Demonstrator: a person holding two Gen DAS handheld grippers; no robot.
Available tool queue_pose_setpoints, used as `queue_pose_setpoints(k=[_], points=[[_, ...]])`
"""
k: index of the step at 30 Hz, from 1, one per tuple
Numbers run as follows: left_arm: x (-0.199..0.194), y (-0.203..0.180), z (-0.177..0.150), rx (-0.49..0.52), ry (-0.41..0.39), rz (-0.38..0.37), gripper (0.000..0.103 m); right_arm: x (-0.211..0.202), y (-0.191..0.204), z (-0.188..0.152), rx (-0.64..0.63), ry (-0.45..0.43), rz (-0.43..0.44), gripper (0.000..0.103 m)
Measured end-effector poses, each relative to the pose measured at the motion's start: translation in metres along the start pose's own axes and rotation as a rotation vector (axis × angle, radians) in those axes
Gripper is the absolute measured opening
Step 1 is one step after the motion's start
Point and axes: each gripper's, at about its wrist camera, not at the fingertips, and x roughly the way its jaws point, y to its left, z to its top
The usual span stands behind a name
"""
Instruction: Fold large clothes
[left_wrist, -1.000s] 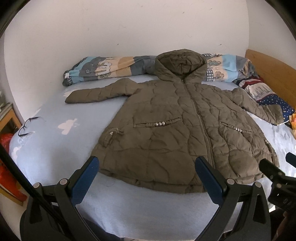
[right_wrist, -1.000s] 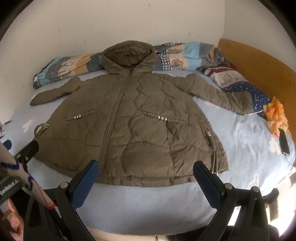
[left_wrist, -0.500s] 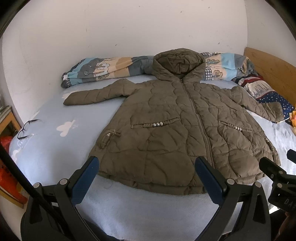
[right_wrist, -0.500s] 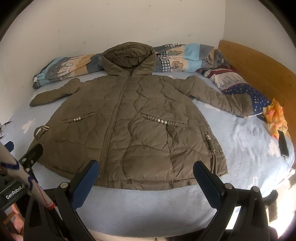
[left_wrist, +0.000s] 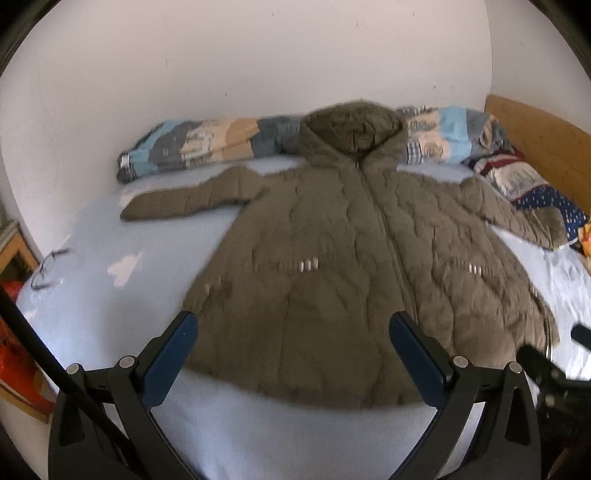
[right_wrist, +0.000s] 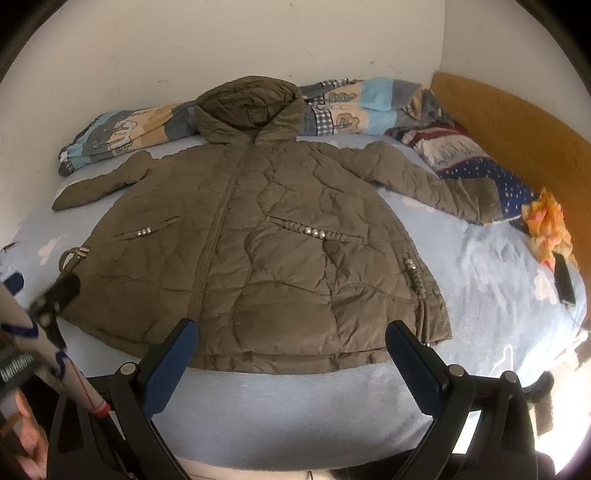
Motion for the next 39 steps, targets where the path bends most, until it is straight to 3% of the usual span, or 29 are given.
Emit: queue_pose_setpoints(k=[5, 9, 13, 20, 28, 35, 39], points=[[0.041, -0.017, 0.037, 0.075, -0.001, 0.009, 0.103, 0.006, -0.033, 0.020, 0.065, -0.010, -0.016, 0.103], [0.103, -0.032, 0.063, 0.108, 0.088, -0.010, 0.103, 0.018, -0.079, 0.049, 0.156, -0.018, -0.013, 0.103], [0.153, -0.031, 0.076, 0.091, 0.153, 0.034, 0.103, 0.047, -0.142, 0.085, 0.264, -0.025, -0.045, 0.103], [0.194, -0.027, 0.093, 0.080, 0.181, 0.067, 0.103, 0.124, -0.273, 0.122, 0.528, 0.019, -0.086, 0.103], [0.204, -0.037, 0.093, 0.111, 0.213, 0.043, 0.103, 0.164, -0.395, 0.127, 0.767, -0.029, -0.111, 0.088], [0.199, -0.049, 0.085, 0.136, 0.226, 0.009, 0.103, 0.185, -0.463, 0.118, 0.883, -0.059, -0.110, 0.083], [0.197, -0.055, 0.082, 0.173, 0.212, 0.024, 0.103, 0.199, -0.484, 0.118, 0.911, -0.074, -0.074, 0.071]])
